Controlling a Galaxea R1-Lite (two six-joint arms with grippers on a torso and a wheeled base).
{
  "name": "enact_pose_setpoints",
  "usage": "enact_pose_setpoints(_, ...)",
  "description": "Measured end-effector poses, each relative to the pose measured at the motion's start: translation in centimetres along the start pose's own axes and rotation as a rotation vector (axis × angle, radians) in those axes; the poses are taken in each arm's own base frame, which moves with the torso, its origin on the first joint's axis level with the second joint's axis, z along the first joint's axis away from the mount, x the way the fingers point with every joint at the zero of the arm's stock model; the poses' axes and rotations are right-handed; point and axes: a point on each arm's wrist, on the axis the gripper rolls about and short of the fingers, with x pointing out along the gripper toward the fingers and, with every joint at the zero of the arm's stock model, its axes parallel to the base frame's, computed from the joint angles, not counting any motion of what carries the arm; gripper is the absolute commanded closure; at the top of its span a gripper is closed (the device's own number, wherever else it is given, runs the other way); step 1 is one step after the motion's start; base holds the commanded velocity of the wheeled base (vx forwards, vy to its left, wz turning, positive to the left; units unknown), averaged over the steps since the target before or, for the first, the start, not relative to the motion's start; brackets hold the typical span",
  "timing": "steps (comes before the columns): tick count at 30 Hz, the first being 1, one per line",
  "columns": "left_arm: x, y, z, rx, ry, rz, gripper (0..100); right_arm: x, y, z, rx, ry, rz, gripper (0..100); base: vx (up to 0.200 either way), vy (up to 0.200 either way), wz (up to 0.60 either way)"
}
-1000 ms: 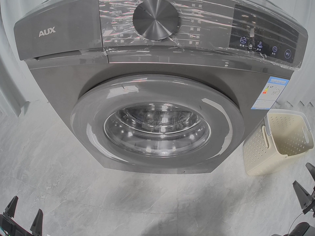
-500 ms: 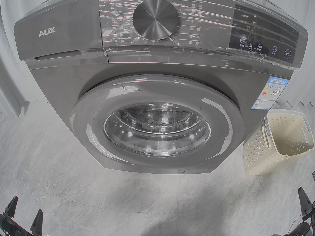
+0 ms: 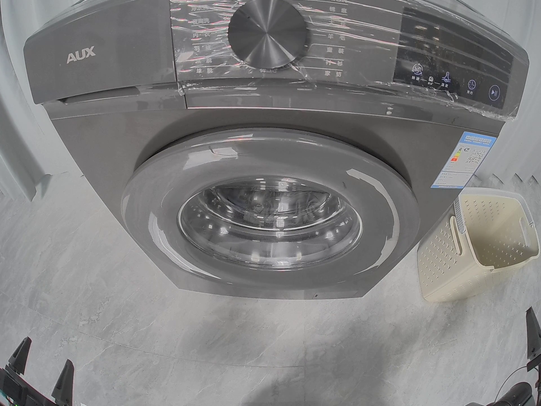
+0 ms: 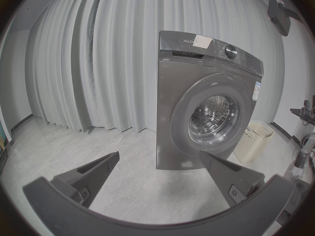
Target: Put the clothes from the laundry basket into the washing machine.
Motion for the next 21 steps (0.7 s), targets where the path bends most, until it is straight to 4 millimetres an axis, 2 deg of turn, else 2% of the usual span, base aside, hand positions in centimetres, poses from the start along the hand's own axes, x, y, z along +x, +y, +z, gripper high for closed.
enact_pose_setpoints(14, 0.0, 0.0, 0.0, -0.001, 0.0, -0.001, 0, -0.6, 0.4, -0.8, -0.046, 0.02, -0.02, 0, 0.0, 0.0, 0.0)
enact_pose_setpoints(21, 0.0, 0.0, 0.0, -0.008, 0.0, 0.002, 0, -0.9, 0.2, -2.1, -0.037, 0.128, -0.074, 0, 0.0, 0.0, 0.0)
